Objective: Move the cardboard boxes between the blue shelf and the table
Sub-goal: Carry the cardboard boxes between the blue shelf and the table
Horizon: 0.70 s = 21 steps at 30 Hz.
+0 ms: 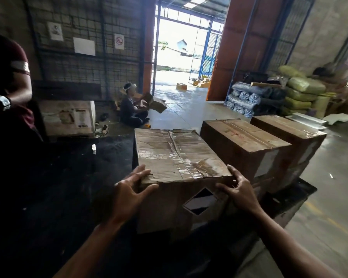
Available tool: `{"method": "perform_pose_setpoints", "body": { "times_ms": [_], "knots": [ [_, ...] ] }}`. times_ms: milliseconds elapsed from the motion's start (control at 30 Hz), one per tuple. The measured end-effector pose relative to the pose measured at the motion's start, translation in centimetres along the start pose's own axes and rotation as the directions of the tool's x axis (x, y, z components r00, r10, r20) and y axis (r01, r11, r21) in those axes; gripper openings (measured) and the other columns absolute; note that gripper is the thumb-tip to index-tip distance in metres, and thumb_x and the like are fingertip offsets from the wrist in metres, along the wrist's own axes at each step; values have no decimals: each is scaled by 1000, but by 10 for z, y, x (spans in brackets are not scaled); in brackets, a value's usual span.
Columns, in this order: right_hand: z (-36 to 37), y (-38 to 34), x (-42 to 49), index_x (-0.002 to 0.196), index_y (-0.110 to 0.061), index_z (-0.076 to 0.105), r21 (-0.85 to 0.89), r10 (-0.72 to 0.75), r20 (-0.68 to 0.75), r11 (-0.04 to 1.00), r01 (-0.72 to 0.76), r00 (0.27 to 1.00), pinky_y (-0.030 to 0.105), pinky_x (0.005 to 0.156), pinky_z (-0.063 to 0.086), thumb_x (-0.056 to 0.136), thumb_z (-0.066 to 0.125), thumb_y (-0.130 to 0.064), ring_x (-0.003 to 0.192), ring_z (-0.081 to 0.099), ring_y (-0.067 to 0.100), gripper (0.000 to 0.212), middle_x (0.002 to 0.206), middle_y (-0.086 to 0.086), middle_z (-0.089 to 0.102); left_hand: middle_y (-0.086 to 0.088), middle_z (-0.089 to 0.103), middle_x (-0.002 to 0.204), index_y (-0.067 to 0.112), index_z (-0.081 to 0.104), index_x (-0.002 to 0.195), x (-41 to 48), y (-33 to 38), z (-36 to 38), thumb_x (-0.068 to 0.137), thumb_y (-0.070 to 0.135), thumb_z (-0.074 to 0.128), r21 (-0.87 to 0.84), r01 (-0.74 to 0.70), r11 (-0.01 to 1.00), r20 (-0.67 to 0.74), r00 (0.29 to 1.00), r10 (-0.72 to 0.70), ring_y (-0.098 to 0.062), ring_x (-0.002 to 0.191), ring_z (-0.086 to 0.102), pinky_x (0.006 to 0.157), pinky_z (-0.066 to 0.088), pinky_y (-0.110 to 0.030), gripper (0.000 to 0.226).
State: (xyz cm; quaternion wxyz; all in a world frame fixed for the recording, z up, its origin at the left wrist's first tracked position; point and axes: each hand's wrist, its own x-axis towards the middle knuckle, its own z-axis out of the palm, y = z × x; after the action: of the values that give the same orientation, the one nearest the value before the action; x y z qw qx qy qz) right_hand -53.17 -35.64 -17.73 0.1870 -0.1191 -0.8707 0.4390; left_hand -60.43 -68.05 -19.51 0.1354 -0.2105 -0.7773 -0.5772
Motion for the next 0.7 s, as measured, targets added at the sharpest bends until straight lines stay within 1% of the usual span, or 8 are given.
{"method": "perform_pose_setpoints", "body": {
  "times_ms": [67, 167, 300, 400, 467, 533, 600, 700],
  "knots": [
    [-5, 12, 10, 148, -20, 42, -15, 18, -21, 1000, -18, 1000, 36, 108, 45, 70, 88, -30, 124, 56, 14, 91, 141, 2, 54, 5, 58, 137, 15, 70, 120, -5, -4, 7, 71, 25, 84, 10, -39, 999, 17, 999, 39, 2, 124, 53, 100, 39, -6, 52],
    [-9, 28, 26, 148, -22, 41, -39, 45, -120, 998, -50, 992, 46, 109, 43, 75, 83, -27, 129, 53, 22, 85, 145, 7, 52, 17, 57, 137, 30, 66, 124, -5, -8, 13, 72, 50, 79, 71, -150, 986, 126, 982, 140, 4, 125, 52, 107, 38, -15, 57],
    [-6, 28, 33, 151, -12, 34, -76, 50, -154, 995, -62, 987, 40, 119, 29, 81, 79, -29, 143, 36, 21, 86, 155, 9, 38, 21, 50, 143, 36, 57, 133, 16, -20, 16, 73, 67, 69, 187, -293, 938, 260, 935, 240, 0, 132, 47, 110, 40, -29, 69],
    [-2, 34, 32, 154, -8, 25, -114, 22, -127, 993, -36, 992, 31, 121, 19, 80, 78, -36, 148, 23, 18, 95, 161, 10, 25, 14, 33, 155, 38, 42, 141, 44, -29, 12, 57, 89, 61, 306, -237, 922, 329, 935, 131, -6, 144, 30, 118, 30, -37, 100],
    [-1, 37, 33, 155, -8, 20, -116, 29, -117, 992, -43, 993, 26, 119, 15, 80, 79, -37, 149, 19, 18, 100, 163, 10, 19, 14, 23, 159, 33, 36, 146, 59, -28, 12, 49, 94, 59, 361, -223, 906, 388, 919, 71, -1, 148, 15, 121, 22, -40, 117],
    [1, 37, 32, 156, -9, 13, -91, 28, -86, 995, -36, 996, 23, 119, 12, 77, 80, -40, 150, 15, 18, 108, 164, 9, 12, 14, 26, 157, 28, 40, 147, 61, -24, 21, 47, 96, 56, 394, -234, 889, 374, 924, 77, -1, 148, 14, 121, 22, -40, 122],
    [7, 33, 30, 157, -12, 9, -50, 8, -40, 999, -10, 999, 26, 121, 13, 74, 82, -43, 149, 16, 17, 115, 163, 5, 13, 8, 33, 155, 22, 46, 145, 50, -18, 41, 50, 97, 52, 450, -247, 858, 298, 947, 117, -8, 147, 22, 120, 26, -39, 121],
    [20, 26, 22, 157, -13, 15, -17, -7, 3, 1000, 7, 1000, 20, 117, 18, 81, 78, -38, 145, 24, 11, 102, 159, 2, 25, 0, 40, 151, 17, 50, 143, 36, -13, 73, 57, 94, 49, 471, -228, 852, 212, 967, 142, -14, 144, 29, 117, 29, -37, 115]
  ]
}}
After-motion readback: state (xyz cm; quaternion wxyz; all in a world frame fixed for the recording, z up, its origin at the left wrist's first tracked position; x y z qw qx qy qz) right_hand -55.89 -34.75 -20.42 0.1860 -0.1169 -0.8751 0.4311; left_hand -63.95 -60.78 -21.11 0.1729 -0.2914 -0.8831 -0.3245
